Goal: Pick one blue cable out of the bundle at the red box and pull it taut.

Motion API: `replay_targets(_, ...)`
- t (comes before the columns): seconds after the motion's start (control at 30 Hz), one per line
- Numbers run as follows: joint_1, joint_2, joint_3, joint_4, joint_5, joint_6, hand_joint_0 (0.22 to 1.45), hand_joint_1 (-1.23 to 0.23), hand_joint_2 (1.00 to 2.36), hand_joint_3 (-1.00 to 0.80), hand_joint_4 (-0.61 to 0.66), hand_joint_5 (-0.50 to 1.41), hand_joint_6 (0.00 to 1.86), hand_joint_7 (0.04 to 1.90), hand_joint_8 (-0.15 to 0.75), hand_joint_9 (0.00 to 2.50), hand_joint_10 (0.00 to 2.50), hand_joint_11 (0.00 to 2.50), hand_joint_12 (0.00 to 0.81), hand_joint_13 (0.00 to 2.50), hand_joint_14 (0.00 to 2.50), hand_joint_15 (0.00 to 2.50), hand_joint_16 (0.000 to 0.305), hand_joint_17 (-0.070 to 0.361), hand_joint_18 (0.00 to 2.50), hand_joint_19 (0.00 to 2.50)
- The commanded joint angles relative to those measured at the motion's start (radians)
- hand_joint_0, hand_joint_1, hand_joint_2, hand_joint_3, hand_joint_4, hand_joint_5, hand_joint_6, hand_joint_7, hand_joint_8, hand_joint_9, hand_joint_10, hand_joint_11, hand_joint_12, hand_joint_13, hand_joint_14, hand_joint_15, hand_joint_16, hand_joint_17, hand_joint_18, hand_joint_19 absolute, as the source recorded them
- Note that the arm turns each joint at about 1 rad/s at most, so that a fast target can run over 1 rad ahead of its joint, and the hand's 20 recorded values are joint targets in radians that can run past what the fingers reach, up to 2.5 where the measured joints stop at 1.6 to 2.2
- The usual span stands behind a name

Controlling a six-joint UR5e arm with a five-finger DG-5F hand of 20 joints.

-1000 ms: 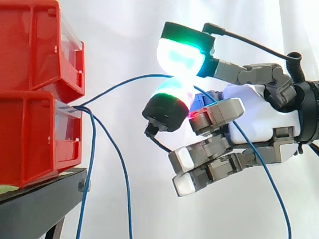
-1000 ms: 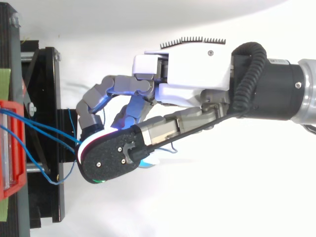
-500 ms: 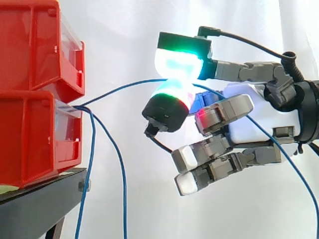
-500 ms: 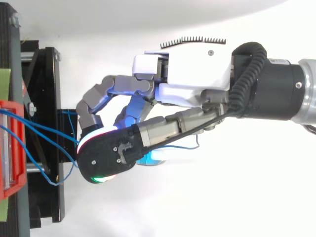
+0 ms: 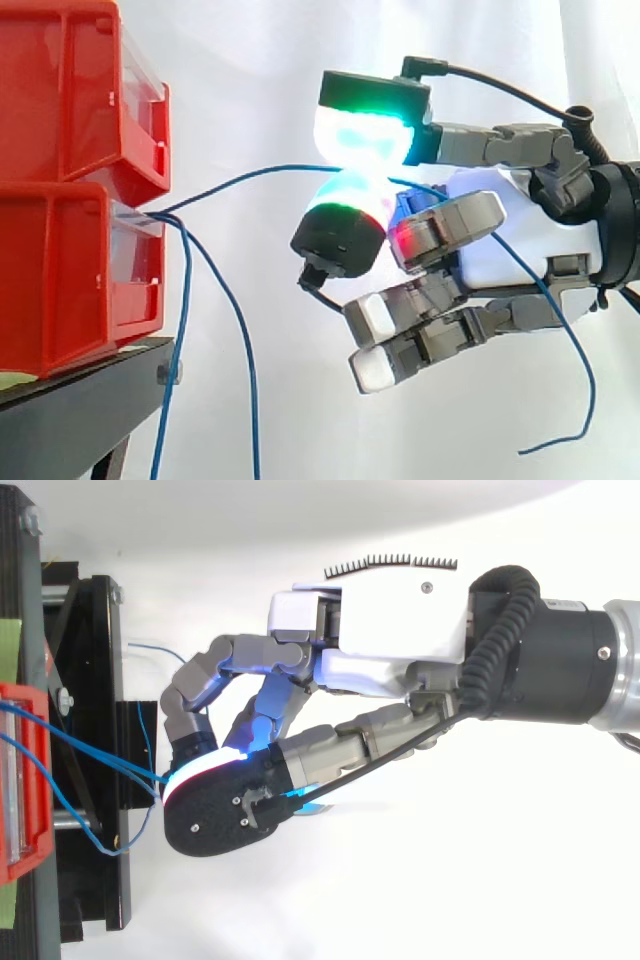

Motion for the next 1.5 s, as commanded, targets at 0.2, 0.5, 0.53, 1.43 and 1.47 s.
replay_targets(0.2,0.001,-0.001,0.000,0.000,0.002,0.000,0.61,-0.83,1.01,-0.11,0.15,-0.13,0.90,1.18,0.281,1.18,0.22,1.65,0.355,0.87,0.03,0.67,0.059,0.133,0.59,0.47)
replay_targets(0.5,0.001,-0.001,0.000,0.000,0.003,0.000,0.65,-0.89,1.02,-0.16,0.09,-0.14,0.90,1.21,0.246,1.14,0.00,1.73,0.324,0.82,0.03,0.67,0.053,0.119,0.54,0.46)
replay_targets(0.53,-0.001,0.001,0.000,0.000,0.003,0.000,0.65,-0.89,1.02,-0.17,0.09,-0.14,0.90,1.21,0.247,1.14,0.00,1.73,0.325,0.82,0.03,0.67,0.053,0.119,0.54,0.46)
replay_targets(1.43,0.002,0.001,0.002,0.000,0.005,0.002,0.70,-0.94,1.02,-0.20,-0.24,-0.15,0.88,1.35,0.198,1.10,0.01,1.53,0.301,0.79,0.03,0.64,0.050,0.112,0.52,0.43)
replay_targets(1.47,0.002,0.001,0.002,0.000,0.005,0.002,0.70,-0.94,1.02,-0.19,-0.26,-0.14,0.88,1.37,0.194,1.10,0.01,1.50,0.300,0.79,0.03,0.64,0.050,0.111,0.52,0.42)
